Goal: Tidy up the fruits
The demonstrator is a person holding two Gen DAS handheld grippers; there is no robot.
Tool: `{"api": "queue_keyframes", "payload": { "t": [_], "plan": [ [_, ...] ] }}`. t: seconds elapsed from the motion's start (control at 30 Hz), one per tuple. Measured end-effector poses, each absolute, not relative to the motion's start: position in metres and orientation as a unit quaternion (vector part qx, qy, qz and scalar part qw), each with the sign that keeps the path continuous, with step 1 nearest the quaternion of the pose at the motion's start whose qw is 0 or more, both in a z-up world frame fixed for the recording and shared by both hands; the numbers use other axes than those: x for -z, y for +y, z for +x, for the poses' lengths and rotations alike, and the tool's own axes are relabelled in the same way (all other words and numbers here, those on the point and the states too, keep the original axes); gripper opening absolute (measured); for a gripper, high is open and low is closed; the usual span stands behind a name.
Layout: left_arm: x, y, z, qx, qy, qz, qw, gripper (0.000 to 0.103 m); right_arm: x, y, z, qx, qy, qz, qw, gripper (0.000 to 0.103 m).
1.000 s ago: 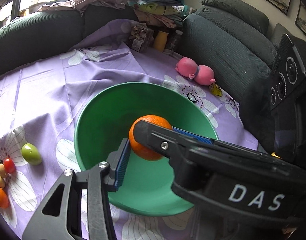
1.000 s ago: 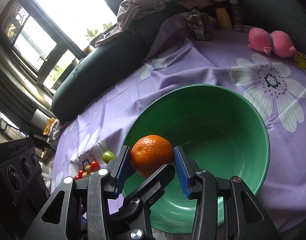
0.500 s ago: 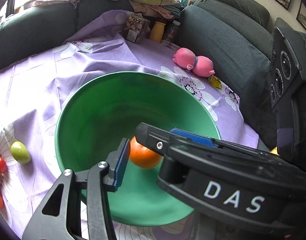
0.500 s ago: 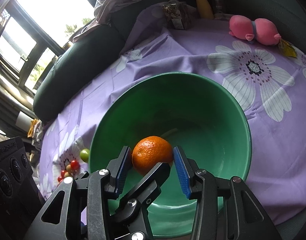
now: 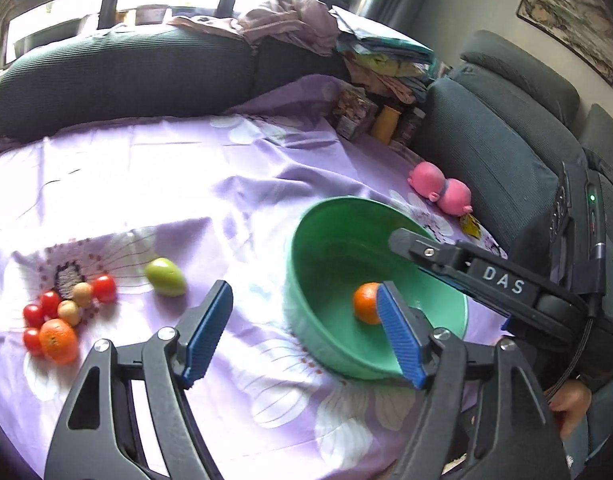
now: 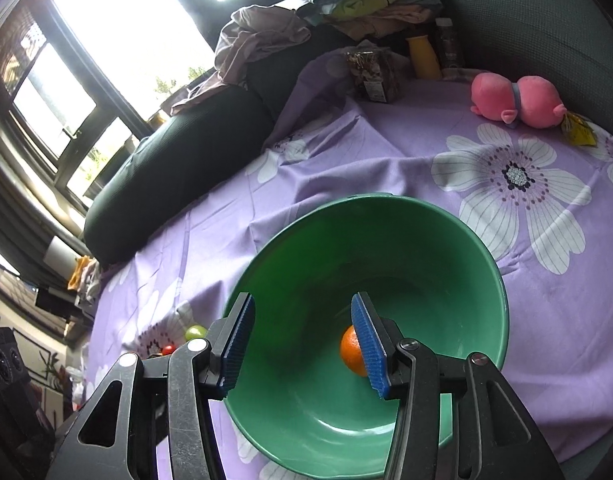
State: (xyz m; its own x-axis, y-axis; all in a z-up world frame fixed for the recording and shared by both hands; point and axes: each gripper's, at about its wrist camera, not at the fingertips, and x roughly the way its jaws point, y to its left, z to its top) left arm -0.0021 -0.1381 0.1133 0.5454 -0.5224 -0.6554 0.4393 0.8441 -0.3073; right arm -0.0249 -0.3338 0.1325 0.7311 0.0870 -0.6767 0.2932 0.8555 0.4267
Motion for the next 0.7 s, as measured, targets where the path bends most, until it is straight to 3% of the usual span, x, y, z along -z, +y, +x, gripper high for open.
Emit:
{"api": "queue_keyframes", "payload": {
  "t": [0.1,0.7],
  "plan": [
    [-0.113,-0.099,-0.001,0.207,0.394,-0.062,0.893,0.077,-0.135,-0.323,-0.021,0.039,0.358,0.256,0.897,0.059],
    [-0.072,0.043,0.004,0.007,0.403,-0.126,0.906,0.080,-0.121,-0.218,0.017,-0.045,0.412,0.134,0.900,0.059]
  ]
}}
